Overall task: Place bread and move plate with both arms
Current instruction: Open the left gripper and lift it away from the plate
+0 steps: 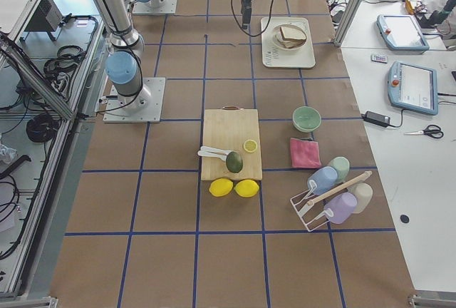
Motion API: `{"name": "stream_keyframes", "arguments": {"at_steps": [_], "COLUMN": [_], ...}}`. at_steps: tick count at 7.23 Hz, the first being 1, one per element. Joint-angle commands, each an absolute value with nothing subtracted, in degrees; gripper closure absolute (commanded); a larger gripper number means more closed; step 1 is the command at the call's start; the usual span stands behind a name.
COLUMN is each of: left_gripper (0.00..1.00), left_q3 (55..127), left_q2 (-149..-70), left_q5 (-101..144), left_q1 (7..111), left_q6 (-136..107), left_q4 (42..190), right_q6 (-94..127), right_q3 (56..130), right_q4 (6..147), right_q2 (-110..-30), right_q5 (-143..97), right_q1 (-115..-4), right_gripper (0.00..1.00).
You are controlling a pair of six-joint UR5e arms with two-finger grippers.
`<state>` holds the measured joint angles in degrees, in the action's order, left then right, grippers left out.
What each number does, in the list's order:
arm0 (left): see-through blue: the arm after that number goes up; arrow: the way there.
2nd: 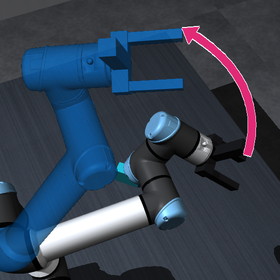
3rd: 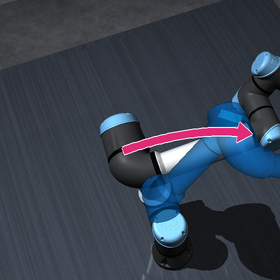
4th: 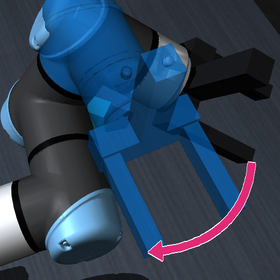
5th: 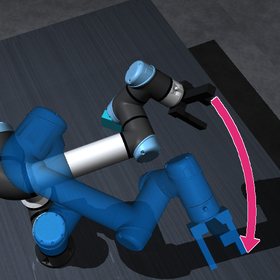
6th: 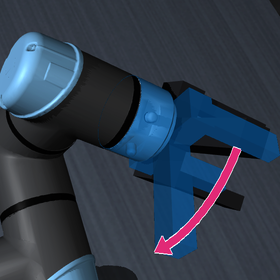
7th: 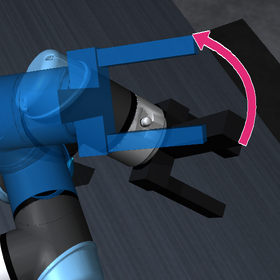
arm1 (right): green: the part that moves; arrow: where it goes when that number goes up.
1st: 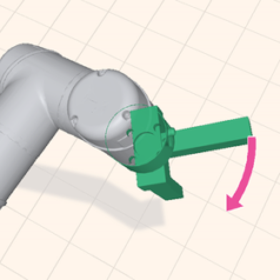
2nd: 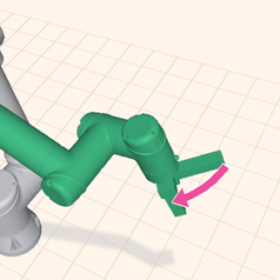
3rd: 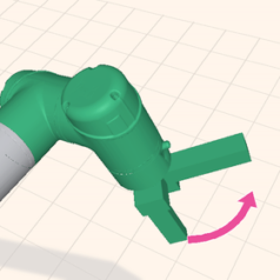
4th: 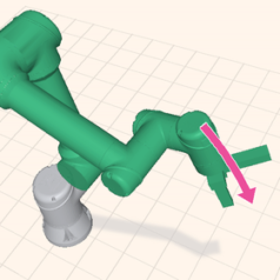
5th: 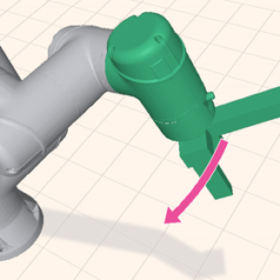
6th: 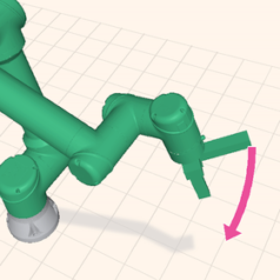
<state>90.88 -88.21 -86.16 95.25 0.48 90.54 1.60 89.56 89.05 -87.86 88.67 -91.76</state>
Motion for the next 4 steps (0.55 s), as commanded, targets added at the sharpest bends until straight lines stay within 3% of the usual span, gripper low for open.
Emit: {"name": "stream_keyframes", "arguments": {"at_steps": [1, 4], "left_gripper": [0.0, 0.0], "left_q3": [91.41, 90.97], "left_q2": [-86.66, -86.92], "left_q5": [-92.5, -92.37], "left_q1": [94.4, 93.96], "left_q6": [0.97, -0.17], "left_q4": [90.44, 88.33], "right_q6": [1.67, 1.67], "right_q3": [89.47, 89.65], "right_q4": [88.86, 88.86], "right_q2": [-88.06, -88.5], "right_q5": [88.68, 88.59], "right_q1": [-91.76, -91.76], "right_gripper": [0.0, 0.0]}}
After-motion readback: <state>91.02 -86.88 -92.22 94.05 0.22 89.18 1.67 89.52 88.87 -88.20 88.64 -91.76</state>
